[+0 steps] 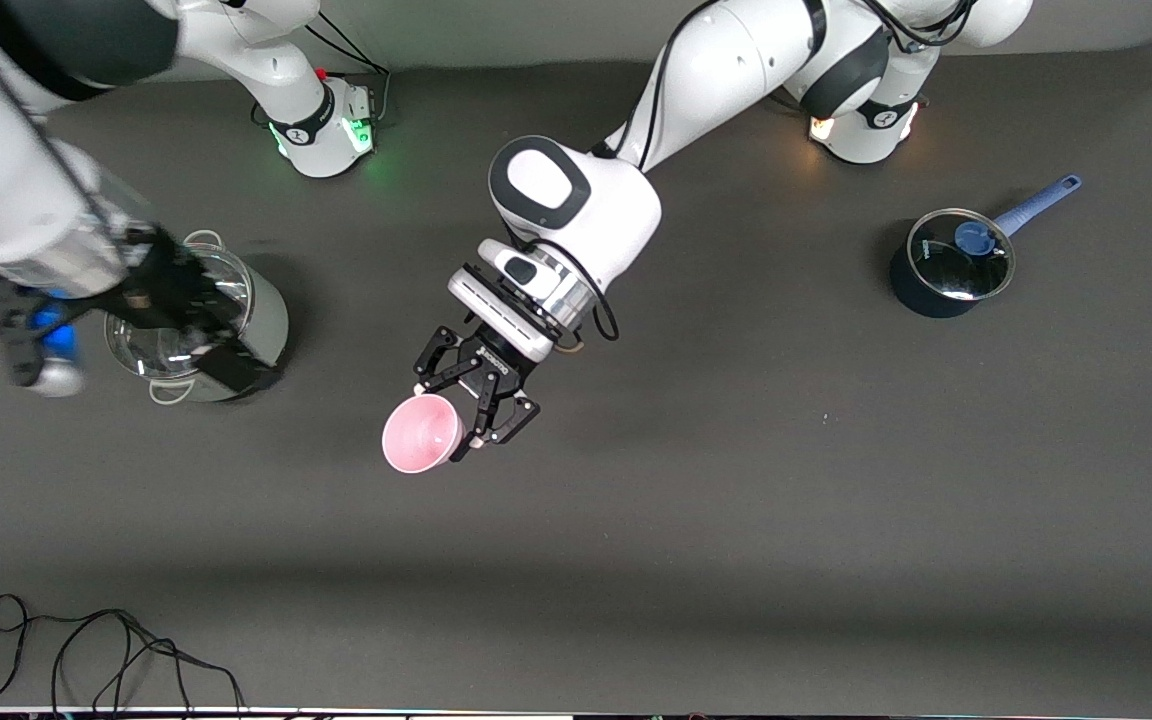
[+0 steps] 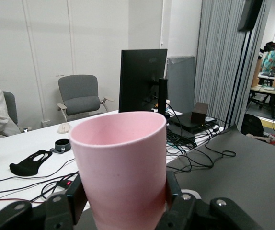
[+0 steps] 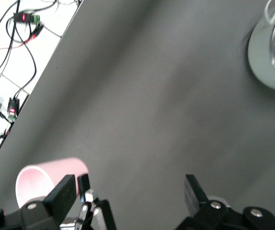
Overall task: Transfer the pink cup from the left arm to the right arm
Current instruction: 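Carry the pink cup with the left gripper toward the right gripper, then close the right gripper on the cup rim beside the left gripper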
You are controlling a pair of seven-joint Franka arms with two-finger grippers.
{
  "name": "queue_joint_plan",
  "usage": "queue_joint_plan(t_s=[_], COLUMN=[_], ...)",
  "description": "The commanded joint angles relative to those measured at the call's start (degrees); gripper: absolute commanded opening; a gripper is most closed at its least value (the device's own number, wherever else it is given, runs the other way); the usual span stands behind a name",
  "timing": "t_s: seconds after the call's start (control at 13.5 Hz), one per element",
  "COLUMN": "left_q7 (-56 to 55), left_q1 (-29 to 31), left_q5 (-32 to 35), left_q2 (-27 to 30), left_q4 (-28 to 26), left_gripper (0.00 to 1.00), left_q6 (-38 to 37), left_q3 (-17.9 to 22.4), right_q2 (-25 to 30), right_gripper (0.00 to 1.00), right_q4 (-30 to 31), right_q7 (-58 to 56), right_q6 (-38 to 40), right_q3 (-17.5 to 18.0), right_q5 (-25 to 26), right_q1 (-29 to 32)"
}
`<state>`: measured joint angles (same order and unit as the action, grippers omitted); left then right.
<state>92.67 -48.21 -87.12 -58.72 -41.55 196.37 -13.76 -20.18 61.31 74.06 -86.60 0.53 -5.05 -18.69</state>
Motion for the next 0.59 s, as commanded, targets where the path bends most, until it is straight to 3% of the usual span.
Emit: queue_joint_plan(t_s=[0.0, 0.52], left_q7=[-4.07, -4.07], left_q1=[-1.01, -1.10], left_q5=[2.04, 2.04], left_q2=[0.18, 0.18], left_q4=[0.42, 0.42], left_gripper=[0.00, 0.00], left_q6=[0.59, 0.60], left_q3=[2.07, 2.07], right_q2=[-4.25, -4.35], right_gripper=[1.00, 1.00], right_q4=[-5.85, -6.65], right_q7=[3.37, 3.20], right_q6=[0.73, -4.61], right_q3=[-0.62, -0.53], right_q5=[0.04, 1.88], right_q1=[-2.74, -5.12])
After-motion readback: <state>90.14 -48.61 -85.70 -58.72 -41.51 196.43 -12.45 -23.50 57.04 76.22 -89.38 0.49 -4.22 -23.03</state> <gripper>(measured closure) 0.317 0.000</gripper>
